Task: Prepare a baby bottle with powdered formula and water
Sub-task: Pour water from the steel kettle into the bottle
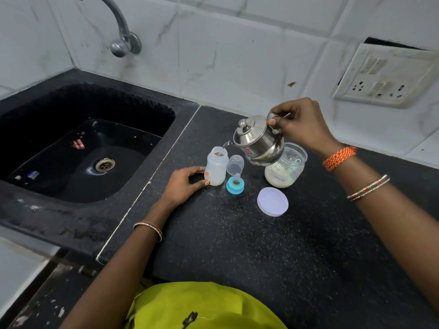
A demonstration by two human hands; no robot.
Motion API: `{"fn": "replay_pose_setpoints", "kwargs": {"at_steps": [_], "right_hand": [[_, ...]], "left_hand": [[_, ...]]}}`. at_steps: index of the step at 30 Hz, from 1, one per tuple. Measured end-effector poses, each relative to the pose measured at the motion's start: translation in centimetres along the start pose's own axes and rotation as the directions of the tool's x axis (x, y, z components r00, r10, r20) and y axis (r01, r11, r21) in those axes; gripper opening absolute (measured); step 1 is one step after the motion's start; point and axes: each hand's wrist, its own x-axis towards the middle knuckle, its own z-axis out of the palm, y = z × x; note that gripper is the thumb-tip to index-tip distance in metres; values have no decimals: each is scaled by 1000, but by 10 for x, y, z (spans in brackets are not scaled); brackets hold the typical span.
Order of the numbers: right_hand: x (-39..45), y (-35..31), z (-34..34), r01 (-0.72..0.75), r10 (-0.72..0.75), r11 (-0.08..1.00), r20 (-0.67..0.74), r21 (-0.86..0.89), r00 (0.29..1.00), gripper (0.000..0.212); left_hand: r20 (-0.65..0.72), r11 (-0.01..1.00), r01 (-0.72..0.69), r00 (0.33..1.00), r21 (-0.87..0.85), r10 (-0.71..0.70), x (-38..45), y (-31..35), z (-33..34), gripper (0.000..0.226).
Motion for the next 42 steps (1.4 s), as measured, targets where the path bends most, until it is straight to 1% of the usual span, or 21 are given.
{"fn": "replay_pose_setpoints", "kwargs": {"at_steps": [5, 10, 13, 15, 17, 18, 20, 21, 22, 24, 26, 28, 30, 32, 34, 35, 38, 40, 42], "right_hand": [[-13, 12, 17, -122, 122, 985, 7, 124, 992, 10], [-18, 24, 30, -171, 176, 965, -10, 198, 984, 9], [-17, 28, 33, -193, 200, 954, -6, 231, 980, 10], [-16, 30, 33, -218, 227, 935, -2, 280, 974, 12], [-15, 35, 33, -263, 286, 893, -10, 365, 958, 14], [-13, 37, 33, -286, 321, 866, -18, 411, 947, 14], [-8, 41, 32, -308, 375, 815, -41, 491, 926, 13], [-4, 43, 31, -303, 388, 793, -55, 528, 920, 13], [3, 45, 30, -292, 395, 774, -67, 562, 916, 13], [17, 50, 27, -271, 394, 749, -77, 604, 916, 9], [38, 58, 27, -266, 392, 748, -80, 608, 917, 5], [61, 67, 32, -289, 407, 738, -60, 609, 912, 6], [83, 78, 43, -333, 433, 704, -8, 627, 901, 13], [105, 92, 59, -410, 482, 636, 79, 654, 873, 22], [124, 105, 76, -504, 550, 550, 166, 666, 819, 27], [134, 111, 84, -539, 583, 522, 185, 662, 791, 28], [157, 129, 101, -601, 663, 465, 194, 650, 723, 29], [166, 139, 107, -633, 703, 423, 206, 648, 681, 29], [170, 147, 111, -653, 729, 410, 202, 637, 654, 28]], "left_hand": [[27, 999, 10, 1000, 45, -11, 0, 1, -1, 47], [18, 998, 30, 999, 63, -32, 1, 3, -1, 47], [9, 1000, -2, 1000, 30, 2, 1, 2, -1, 44], [19, 1000, 13, 1000, -3, -13, 2, 0, -1, 43], [97, 993, 82, 993, -84, -73, 9, 0, -3, 43], [161, 974, 144, 980, -176, -116, 14, -2, -7, 45], [265, 881, 284, 945, -379, -191, 28, -3, -22, 60], [299, 848, 330, 930, -416, -215, 37, -1, -31, 67], [305, 848, 335, 927, -410, -218, 47, 2, -40, 69], [247, 876, 262, 954, -404, -171, 71, 14, -52, 60], [195, 887, 187, 974, -423, -112, 104, 34, -53, 51], [211, 903, 133, 976, -409, -49, 140, 53, -43, 47], [233, 909, 99, 973, -406, -2, 175, 68, -25, 52], [213, 899, 96, 977, -428, -3, 210, 72, -5, 58], [191, 892, 123, 981, -435, -42, 235, 63, 9, 63], [195, 886, 144, 979, -440, -63, 246, 55, 15, 65], [226, 858, 216, 967, -466, -121, 265, 35, 28, 68], [233, 846, 232, 963, -479, -132, 271, 30, 35, 68], [253, 830, 256, 957, -496, -144, 274, 25, 43, 68]]}}
